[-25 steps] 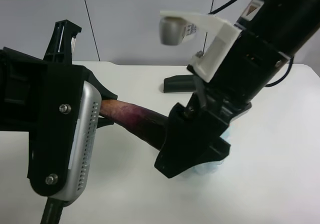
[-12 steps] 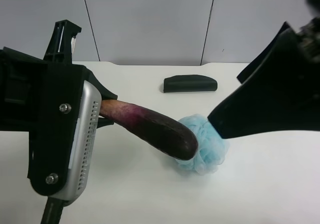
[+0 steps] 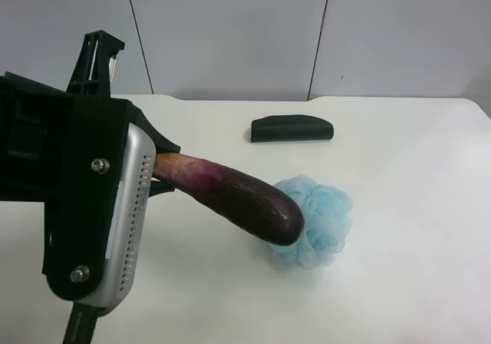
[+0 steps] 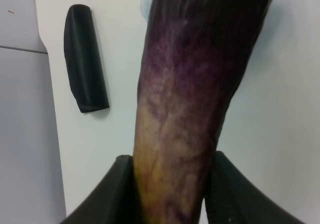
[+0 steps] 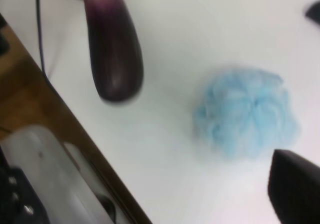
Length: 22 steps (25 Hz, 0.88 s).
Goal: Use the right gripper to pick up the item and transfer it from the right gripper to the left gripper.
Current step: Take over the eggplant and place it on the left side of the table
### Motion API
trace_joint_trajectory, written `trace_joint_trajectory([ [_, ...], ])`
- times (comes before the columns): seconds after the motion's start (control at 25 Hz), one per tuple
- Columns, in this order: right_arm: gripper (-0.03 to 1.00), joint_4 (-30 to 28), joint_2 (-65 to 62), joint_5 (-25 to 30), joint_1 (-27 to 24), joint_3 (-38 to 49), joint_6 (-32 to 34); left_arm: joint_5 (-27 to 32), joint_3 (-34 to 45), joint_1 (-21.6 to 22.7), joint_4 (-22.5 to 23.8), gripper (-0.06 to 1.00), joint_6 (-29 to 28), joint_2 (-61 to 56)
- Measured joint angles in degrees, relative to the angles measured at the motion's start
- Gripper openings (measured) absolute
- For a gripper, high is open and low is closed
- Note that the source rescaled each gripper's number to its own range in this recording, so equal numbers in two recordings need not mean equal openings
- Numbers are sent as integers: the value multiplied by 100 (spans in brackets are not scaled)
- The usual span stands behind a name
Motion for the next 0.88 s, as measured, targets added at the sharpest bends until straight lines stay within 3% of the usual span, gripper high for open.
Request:
trace_joint_trajectory([
  [0.16,100,-444,-726,25,0,1030,174,0,0,0,0,1,-59,0],
  [0.4,100,-1208,-1952,-97,0,2384,1013,0,0,0,-7,1,-65,0],
  [0.6,100,-1248,-2653,-700,0,2682,1209,0,0,0,-7,1,-71,0],
  [0.88,100,-1253,-2706,-787,0,2760,1215,0,0,0,-14,1,-83,0],
])
